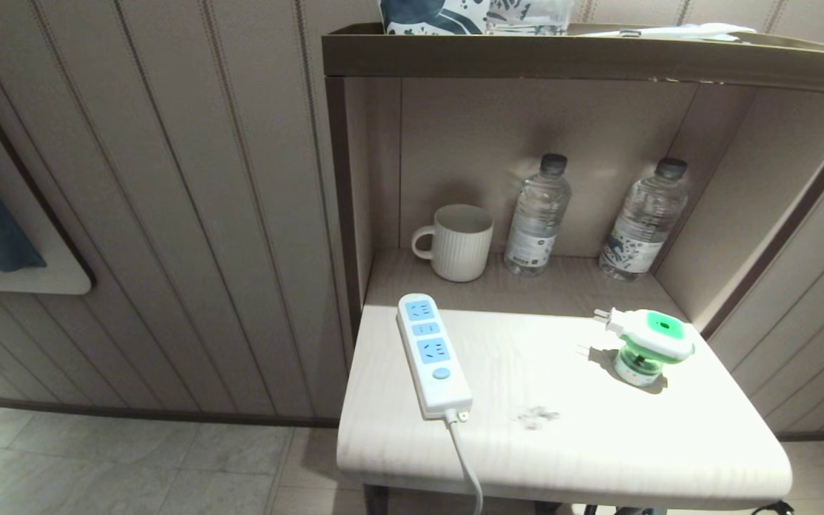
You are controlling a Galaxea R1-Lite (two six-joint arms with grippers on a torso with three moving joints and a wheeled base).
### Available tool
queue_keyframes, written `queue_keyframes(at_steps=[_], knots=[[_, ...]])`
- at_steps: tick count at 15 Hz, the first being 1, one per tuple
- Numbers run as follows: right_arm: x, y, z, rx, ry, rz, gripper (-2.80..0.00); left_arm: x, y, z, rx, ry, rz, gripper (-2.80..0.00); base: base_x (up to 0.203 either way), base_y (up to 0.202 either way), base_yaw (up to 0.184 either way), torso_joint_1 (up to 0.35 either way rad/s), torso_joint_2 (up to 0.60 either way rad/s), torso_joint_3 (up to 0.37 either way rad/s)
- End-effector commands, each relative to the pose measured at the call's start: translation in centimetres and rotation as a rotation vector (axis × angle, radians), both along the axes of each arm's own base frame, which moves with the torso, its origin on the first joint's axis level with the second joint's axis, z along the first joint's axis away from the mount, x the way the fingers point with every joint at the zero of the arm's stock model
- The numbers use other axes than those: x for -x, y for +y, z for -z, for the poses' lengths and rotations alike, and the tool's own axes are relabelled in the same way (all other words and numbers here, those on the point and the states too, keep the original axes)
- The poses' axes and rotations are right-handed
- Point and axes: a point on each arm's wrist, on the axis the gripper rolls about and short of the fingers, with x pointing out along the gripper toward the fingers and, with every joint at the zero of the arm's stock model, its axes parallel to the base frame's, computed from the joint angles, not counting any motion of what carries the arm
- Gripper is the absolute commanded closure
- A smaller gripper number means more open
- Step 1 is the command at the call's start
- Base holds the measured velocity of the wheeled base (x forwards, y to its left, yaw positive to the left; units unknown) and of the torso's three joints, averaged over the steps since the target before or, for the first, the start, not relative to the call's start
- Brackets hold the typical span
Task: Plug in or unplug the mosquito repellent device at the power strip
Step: Pick up the mosquito repellent liquid
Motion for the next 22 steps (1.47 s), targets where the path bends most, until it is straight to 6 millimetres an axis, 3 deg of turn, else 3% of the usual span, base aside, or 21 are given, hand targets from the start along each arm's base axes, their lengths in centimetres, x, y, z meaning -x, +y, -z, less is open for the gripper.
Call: queue_keyframes(at_steps=[1, 6, 10, 12, 15, 18, 22], knots=[[-3.1, 0.0, -2.5, 0.001, 0.132, -0.032, 0.00, 0.0, 0.0, 0.0, 0.001, -0.002, 0.001, 0.00, 0.000, 0.000, 0.000, 0.000, 0.00, 0.000], [-12.3, 1.3, -6.8, -0.020, 0.412, -0.161, 0.00, 0.0, 0.0, 0.0, -0.001, -0.001, 0.000, 0.00, 0.000, 0.000, 0.000, 0.000, 0.00, 0.000], [-17.6, 2.5, -9.8, -0.023, 0.530, -0.214, 0.00, 0.0, 0.0, 0.0, -0.001, -0.001, 0.000, 0.00, 0.000, 0.000, 0.000, 0.000, 0.00, 0.000], [-20.0, 2.5, -10.2, -0.013, 0.626, -0.192, 0.00, 0.0, 0.0, 0.0, 0.001, -0.001, 0.001, 0.00, 0.000, 0.000, 0.000, 0.000, 0.00, 0.000], [-21.4, 1.9, -10.9, 0.046, 0.646, -0.177, 0.00, 0.0, 0.0, 0.0, -0.001, -0.001, 0.000, 0.00, 0.000, 0.000, 0.000, 0.000, 0.00, 0.000], [-23.1, 1.8, -10.0, 0.102, 0.685, -0.157, 0.00, 0.0, 0.0, 0.0, -0.001, -0.001, 0.001, 0.00, 0.000, 0.000, 0.000, 0.000, 0.00, 0.000], [-23.4, 1.8, -10.7, 0.115, 0.661, -0.157, 0.00, 0.0, 0.0, 0.0, -0.001, 0.000, 0.001, 0.00, 0.000, 0.000, 0.000, 0.000, 0.00, 0.000]])
